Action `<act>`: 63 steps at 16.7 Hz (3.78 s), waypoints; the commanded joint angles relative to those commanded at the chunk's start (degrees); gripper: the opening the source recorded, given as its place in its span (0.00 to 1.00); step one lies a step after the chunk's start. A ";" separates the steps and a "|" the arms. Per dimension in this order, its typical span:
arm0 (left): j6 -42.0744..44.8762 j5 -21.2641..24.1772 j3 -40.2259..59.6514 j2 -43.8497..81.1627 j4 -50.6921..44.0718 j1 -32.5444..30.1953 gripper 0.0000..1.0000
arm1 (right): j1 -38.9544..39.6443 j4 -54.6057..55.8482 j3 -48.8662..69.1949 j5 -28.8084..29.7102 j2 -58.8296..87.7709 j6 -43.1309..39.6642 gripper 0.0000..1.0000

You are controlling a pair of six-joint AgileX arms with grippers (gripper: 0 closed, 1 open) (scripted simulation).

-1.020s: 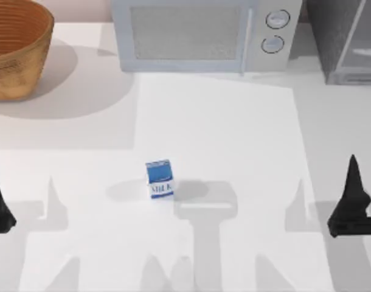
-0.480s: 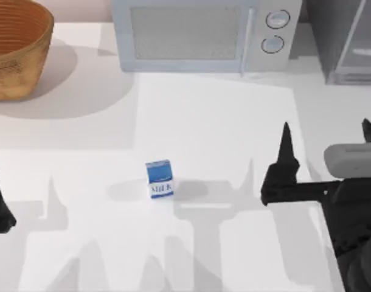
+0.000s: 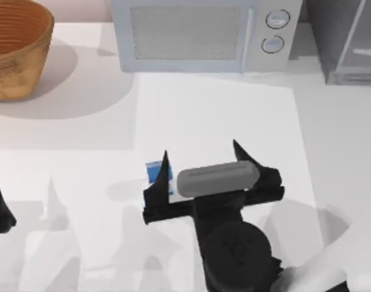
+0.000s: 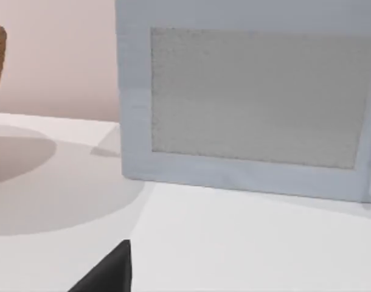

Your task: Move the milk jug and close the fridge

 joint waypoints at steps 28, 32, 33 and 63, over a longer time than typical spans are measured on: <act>0.00 0.00 0.00 0.00 0.00 0.00 1.00 | -2.82 6.67 19.27 -5.53 25.06 0.08 0.70; 0.00 0.00 0.00 0.00 0.00 0.00 1.00 | -2.82 6.67 19.27 -5.53 25.06 0.08 0.40; 0.00 0.00 0.00 0.00 0.00 0.00 1.00 | -2.82 6.67 19.27 -5.53 25.06 0.08 0.32; 0.00 0.00 0.00 0.00 0.00 0.00 1.00 | -11.62 -0.68 12.32 -13.77 10.92 0.13 0.00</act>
